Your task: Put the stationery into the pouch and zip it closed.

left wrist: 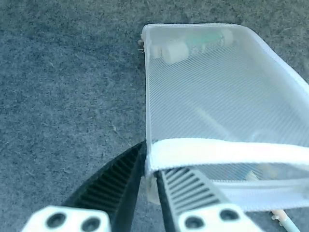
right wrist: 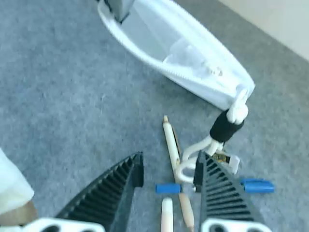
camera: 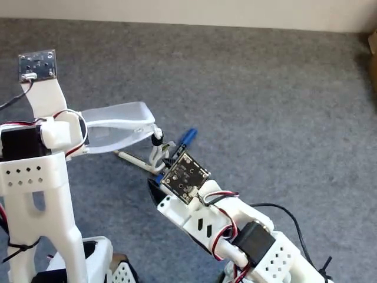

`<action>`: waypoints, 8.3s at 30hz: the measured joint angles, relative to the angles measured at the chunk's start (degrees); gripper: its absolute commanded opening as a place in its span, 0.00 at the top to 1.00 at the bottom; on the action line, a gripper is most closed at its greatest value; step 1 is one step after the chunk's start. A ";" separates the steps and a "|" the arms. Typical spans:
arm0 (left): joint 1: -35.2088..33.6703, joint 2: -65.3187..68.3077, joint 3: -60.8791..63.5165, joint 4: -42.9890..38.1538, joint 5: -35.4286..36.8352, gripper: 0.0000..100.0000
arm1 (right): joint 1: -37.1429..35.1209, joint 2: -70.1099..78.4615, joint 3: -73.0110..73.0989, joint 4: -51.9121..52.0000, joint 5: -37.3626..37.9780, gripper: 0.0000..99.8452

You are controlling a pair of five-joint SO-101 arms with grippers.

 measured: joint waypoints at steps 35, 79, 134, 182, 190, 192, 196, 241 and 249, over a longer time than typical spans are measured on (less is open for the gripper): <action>-2.02 0.18 0.00 0.00 0.00 0.99 | 3.43 15.30 1.76 4.48 0.00 0.83; -2.02 0.18 0.00 0.00 0.00 0.99 | 4.13 60.22 -2.99 -17.41 4.22 0.99; -2.02 -0.26 1.14 -0.70 0.00 0.99 | -0.97 8.18 4.48 0.79 -0.09 1.00; -2.02 -0.18 1.14 -0.70 0.00 0.99 | -9.05 -19.96 16.79 -52.48 -7.82 1.00; -2.02 -0.18 1.14 -0.70 0.00 0.99 | -9.14 -16.53 16.79 -59.60 -2.64 1.00; -2.02 -0.18 1.14 -0.70 0.00 0.99 | -9.14 -12.48 16.79 -63.30 -1.05 1.00; -2.02 -0.18 1.14 -0.70 0.00 0.99 | -9.14 -4.57 16.79 -71.38 2.55 1.00; -2.02 -0.09 1.14 -0.70 0.00 0.99 | -2.20 27.08 9.14 -81.23 16.26 1.00; -2.29 -0.53 4.04 -3.08 0.00 0.99 | -5.01 27.08 13.80 -81.23 24.97 0.92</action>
